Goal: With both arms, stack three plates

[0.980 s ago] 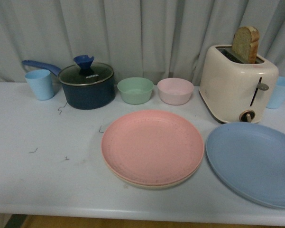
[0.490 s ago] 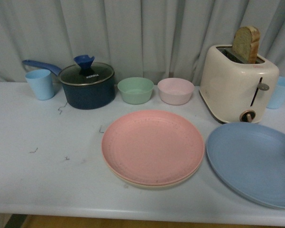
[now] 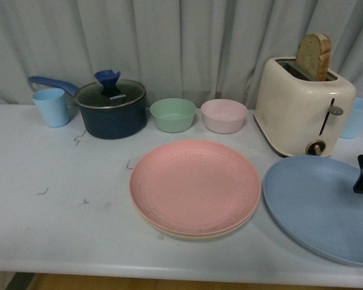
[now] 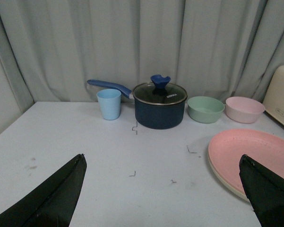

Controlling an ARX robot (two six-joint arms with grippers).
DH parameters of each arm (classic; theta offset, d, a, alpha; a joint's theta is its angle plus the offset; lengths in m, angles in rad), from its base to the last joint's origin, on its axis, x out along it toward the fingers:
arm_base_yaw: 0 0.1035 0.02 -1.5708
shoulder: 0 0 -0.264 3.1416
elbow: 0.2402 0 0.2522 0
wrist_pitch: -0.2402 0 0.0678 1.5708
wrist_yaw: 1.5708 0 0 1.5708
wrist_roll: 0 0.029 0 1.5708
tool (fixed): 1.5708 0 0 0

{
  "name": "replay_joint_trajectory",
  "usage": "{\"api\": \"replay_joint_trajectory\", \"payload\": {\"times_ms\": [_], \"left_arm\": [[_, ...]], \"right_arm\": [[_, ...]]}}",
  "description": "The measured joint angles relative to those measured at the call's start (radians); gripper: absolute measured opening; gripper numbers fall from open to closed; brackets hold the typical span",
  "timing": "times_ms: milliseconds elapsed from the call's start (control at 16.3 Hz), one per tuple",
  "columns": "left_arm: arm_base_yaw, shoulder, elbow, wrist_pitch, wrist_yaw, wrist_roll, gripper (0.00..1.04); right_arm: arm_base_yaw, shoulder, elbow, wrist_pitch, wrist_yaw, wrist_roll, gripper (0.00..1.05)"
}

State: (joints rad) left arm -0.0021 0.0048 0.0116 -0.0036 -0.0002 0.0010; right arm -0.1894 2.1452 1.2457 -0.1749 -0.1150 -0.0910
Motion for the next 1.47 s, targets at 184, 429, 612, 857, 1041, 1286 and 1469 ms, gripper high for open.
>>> {"api": "replay_joint_trajectory", "payload": {"times_ms": [184, 429, 612, 857, 1041, 1286, 1469], "left_arm": [[0.0, 0.0, 0.0, 0.0, 0.0, 0.0, 0.98], [0.0, 0.0, 0.0, 0.0, 0.0, 0.0, 0.98], [0.0, 0.0, 0.0, 0.0, 0.0, 0.0, 0.98], [0.0, 0.0, 0.0, 0.0, 0.0, 0.0, 0.98], [0.0, 0.0, 0.0, 0.0, 0.0, 0.0, 0.98], [0.0, 0.0, 0.0, 0.0, 0.0, 0.0, 0.98], [0.0, 0.0, 0.0, 0.0, 0.0, 0.0, 0.98]], "right_arm": [[-0.002, 0.047, 0.006, 0.0, 0.027, 0.0, 0.98], [-0.019, 0.05, -0.006, 0.031, 0.041, -0.005, 0.57], [-0.05, 0.044, -0.031, 0.062, 0.03, -0.011, 0.25], [-0.127, -0.091, -0.177, 0.067, -0.076, -0.012, 0.03], [-0.204, -0.311, -0.32, 0.014, -0.119, -0.065, 0.03], [-0.205, -0.598, -0.372, -0.083, -0.232, -0.089, 0.03], [-0.048, -0.634, -0.316, -0.019, -0.251, 0.018, 0.03]]}}
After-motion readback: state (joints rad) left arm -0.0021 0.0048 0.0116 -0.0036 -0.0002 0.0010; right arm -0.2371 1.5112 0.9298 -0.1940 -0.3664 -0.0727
